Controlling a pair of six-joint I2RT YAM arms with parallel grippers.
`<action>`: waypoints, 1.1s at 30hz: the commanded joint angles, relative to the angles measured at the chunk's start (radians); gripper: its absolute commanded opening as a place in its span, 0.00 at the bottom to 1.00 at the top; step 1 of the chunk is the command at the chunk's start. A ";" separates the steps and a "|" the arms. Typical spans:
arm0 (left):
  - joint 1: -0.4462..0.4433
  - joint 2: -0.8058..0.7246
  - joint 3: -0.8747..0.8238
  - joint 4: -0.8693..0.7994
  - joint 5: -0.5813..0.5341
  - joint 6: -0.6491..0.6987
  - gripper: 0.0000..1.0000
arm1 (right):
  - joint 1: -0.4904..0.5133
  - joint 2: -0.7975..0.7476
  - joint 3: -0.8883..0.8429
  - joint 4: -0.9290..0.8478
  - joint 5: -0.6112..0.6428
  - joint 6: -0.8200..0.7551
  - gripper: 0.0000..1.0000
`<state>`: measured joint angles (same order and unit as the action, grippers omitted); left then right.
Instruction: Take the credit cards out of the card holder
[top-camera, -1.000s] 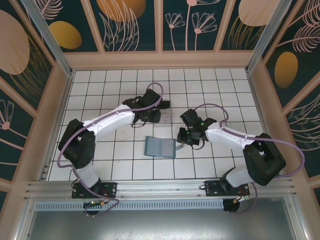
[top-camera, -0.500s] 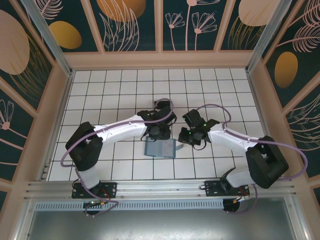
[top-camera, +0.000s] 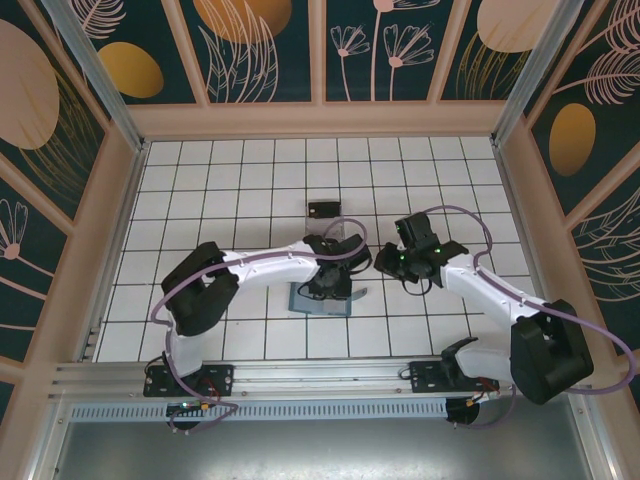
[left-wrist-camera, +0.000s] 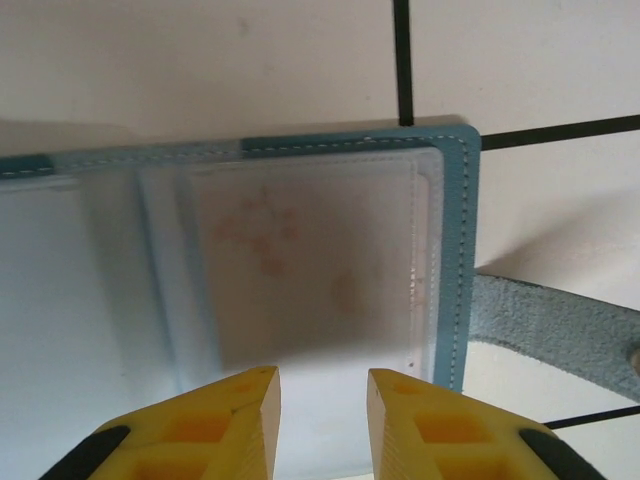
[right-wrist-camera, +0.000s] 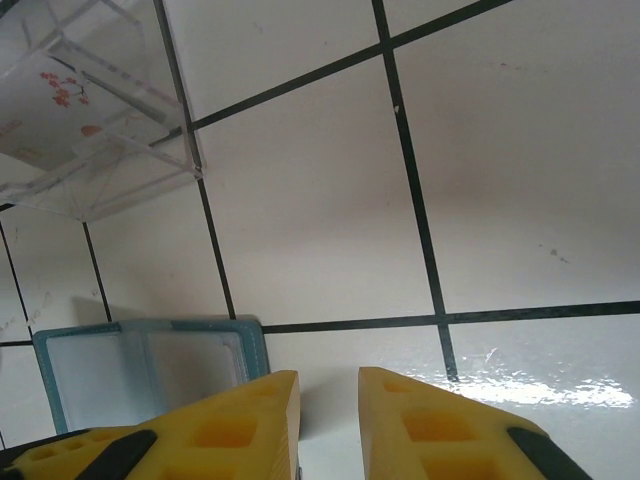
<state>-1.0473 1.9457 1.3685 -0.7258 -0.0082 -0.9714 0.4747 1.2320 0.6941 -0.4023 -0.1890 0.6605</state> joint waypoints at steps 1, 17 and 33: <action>-0.013 0.033 0.047 -0.068 0.006 -0.017 0.31 | -0.007 -0.011 -0.026 0.032 -0.027 -0.018 0.23; -0.017 0.093 0.115 -0.121 0.002 0.003 0.48 | -0.011 -0.004 -0.042 0.055 -0.050 -0.018 0.23; -0.017 0.132 0.097 -0.111 0.001 0.000 0.50 | -0.015 -0.012 -0.062 0.054 -0.055 -0.024 0.23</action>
<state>-1.0607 2.0476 1.4693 -0.8120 -0.0090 -0.9707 0.4671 1.2324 0.6498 -0.3607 -0.2375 0.6598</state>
